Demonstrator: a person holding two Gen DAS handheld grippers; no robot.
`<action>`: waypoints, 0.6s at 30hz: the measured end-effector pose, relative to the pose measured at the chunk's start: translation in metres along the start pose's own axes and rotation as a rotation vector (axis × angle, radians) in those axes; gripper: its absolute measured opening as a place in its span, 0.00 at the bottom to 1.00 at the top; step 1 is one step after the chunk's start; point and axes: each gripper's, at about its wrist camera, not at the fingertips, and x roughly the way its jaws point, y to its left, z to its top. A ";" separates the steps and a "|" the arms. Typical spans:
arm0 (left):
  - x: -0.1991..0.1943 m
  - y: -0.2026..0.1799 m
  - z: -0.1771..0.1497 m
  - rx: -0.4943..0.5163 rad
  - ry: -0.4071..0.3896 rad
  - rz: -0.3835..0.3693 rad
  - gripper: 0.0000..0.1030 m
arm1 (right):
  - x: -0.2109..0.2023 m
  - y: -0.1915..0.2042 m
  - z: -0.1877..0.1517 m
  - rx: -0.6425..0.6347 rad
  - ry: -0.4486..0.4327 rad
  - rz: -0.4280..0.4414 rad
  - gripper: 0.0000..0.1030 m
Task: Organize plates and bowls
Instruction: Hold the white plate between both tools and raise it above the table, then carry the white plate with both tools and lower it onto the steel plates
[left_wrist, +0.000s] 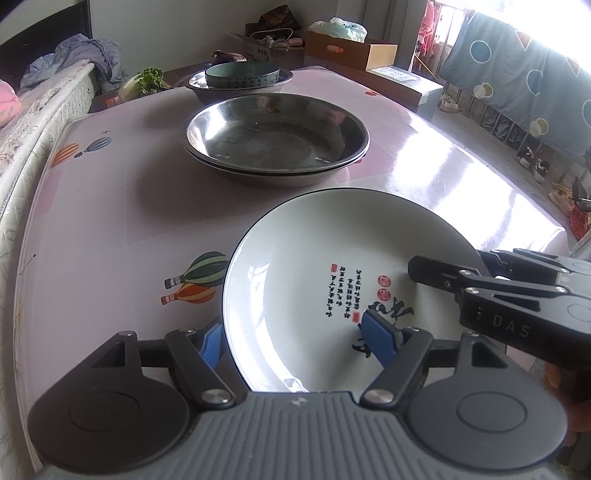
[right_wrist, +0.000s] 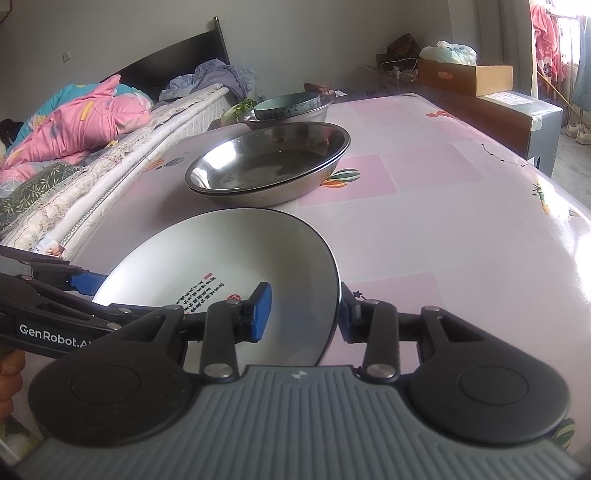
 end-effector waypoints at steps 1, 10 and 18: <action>0.000 0.000 0.000 -0.002 0.001 0.002 0.74 | 0.000 0.001 0.001 -0.002 0.001 -0.005 0.36; -0.005 -0.001 0.000 -0.001 0.003 0.026 0.70 | 0.000 0.004 0.003 0.006 0.010 -0.027 0.36; -0.011 0.000 -0.002 -0.013 -0.007 0.019 0.68 | 0.000 0.004 0.004 0.006 0.007 -0.030 0.35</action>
